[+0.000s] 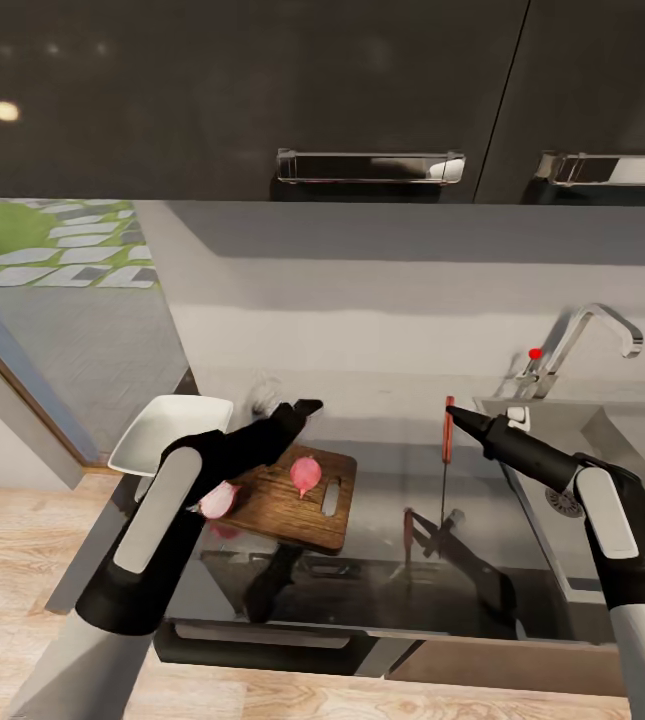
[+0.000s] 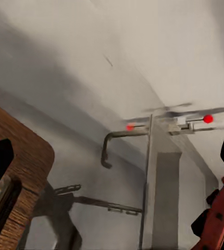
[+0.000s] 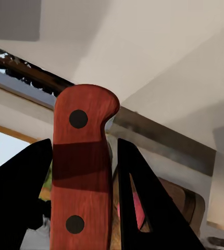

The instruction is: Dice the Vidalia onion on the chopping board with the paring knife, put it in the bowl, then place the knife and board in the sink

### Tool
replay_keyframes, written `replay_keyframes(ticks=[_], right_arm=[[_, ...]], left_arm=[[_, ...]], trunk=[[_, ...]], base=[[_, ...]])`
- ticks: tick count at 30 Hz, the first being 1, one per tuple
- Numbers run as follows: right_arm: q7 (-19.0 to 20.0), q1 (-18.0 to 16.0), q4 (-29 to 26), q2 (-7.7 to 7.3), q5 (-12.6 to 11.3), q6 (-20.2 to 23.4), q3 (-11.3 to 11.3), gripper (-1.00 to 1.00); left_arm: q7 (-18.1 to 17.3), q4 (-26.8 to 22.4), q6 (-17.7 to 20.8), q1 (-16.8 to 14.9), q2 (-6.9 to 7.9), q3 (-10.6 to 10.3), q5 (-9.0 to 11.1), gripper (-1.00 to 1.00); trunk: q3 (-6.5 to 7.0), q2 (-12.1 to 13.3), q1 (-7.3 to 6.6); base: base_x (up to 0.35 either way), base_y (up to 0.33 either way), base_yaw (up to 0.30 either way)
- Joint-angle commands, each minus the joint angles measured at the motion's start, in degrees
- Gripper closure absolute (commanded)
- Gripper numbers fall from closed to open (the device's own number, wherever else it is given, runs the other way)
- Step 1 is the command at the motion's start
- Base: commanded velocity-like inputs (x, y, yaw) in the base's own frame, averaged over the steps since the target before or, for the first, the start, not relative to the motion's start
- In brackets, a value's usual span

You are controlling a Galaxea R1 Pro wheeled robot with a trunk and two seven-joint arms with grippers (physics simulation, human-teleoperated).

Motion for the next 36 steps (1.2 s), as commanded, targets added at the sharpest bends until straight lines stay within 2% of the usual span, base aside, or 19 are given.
replay_keyframes(ticks=[1, 2, 4, 5, 6, 8, 9, 11, 14, 15, 19, 22, 28, 32, 36], right_arm=[[0.2, 0.0, 0.1, 0.32, 0.2, 0.2, 0.2, 1.00], [0.2, 0.0, 0.1, 0.52, 0.3, 0.2, 0.4, 1.00], [0.1, 0.0, 0.1, 1.16, 0.7, 0.1, 1.6, 1.00], [0.1, 0.0, 0.1, 1.42, 1.0, 0.0, 2.5, 1.00], [0.1, 0.0, 0.1, 1.51, 1.1, 0.0, 2.8, 1.00], [0.1, 0.0, 0.1, 1.83, 1.4, 0.0, 3.7, 1.00], [0.0, 0.0, 0.1, 2.04, 1.5, 0.0, 3.9, 1.00], [0.0, 0.0, 0.1, 2.34, 1.5, 0.0, 4.2, 1.00], [0.0, 0.0, 0.1, 2.89, 1.6, -0.1, 4.6, 1.00], [0.0, 0.0, 0.1, 2.93, 1.6, -0.1, 4.6, 1.00], [-0.1, 0.1, -1.3, 3.08, 1.6, -0.1, 4.8, 1.00], [-0.7, 0.1, -1.7, 3.16, 1.6, -0.1, 4.9, 1.00], [-3.1, 0.1, -1.7, 3.49, 1.5, 0.0, 5.8, 1.00], [-3.4, 0.0, -1.0, 5.28, 1.5, -1.8, 6.3, 1.00], [-4.0, 0.0, 0.2, 6.14, 1.6, -4.2, 6.8, 1.00]], left_arm=[[0.6, -0.5, 1.9, -1.2, 0.21, 0.4, 0.4, -1.00], [0.6, -0.6, 2.8, -1.7, 0.41, 1.0, 0.5, -1.00], [0.7, -0.9, 5.2, -2.9, 2.06, 4.2, 0.5, -1.00], [0.7, -1.1, 6.6, -3.3, 3.64, 6.8, 0.6, -1.00], [0.7, -1.1, 7.2, -3.4, 4.47, 8.0, 0.6, -1.00], [0.7, -1.2, 9.2, -3.3, 7.96, 12.2, 1.0, -1.00], [0.7, -1.2, 9.7, -3.0, 9.33, 13.5, 1.1, -1.00], [0.9, -1.2, 10.3, -2.6, 10.65, 14.7, 1.2, -1.00], [4.0, -1.2, 11.3, -2.4, 12.61, 15.7, 1.8, -1.00], [4.4, -1.2, 11.4, -2.4, 12.81, 15.8, 2.3, -1.00], [5.7, -1.2, 13.6, -2.7, 13.53, 16.0, 8.5, -1.00], [5.9, -1.2, 14.2, -3.1, 13.33, 16.0, 9.6, -1.00], [5.3, -1.2, 14.6, -3.0, 13.11, 15.8, 10.0, -1.00], [0.3, -1.2, 14.7, -0.9, 13.32, 15.6, 10.0, -1.00], [-5.9, -1.2, 14.7, 4.5, 13.89, 17.2, 9.9, -1.00]], trunk=[[-0.11, -0.1, 0.03], [-0.11, -0.1, 0.03], [-0.11, -0.1, 0.03], [-0.11, -0.1, 0.03], [-0.11, -0.1, 0.03], [-0.11, -0.1, 0.03], [-0.11, -0.1, 0.03], [-0.11, -0.1, 0.03], [-0.11, -0.1, 0.03], [-0.11, -0.1, 0.03], [-0.11, -0.1, 0.03], [-0.11, -0.1, 0.03], [-0.11, -0.1, 0.03], [-0.11, -0.1, 0.03], [-0.11, -0.1, 0.03]], base=[[0.000, 0.000, 0.000], [0.000, 0.000, 0.000], [0.000, 0.000, 0.000], [0.000, 0.000, 0.000], [0.000, 0.000, 0.000], [0.000, 0.000, 0.000], [0.000, 0.000, 0.000], [0.000, 0.000, 0.000], [0.000, 0.000, 0.000], [0.000, 0.000, 0.000], [0.000, 0.000, 0.000], [-0.047, 0.000, 0.000], [-0.255, 0.000, 0.000], [-0.084, 0.000, 0.000], [-0.015, 0.000, 0.000]])
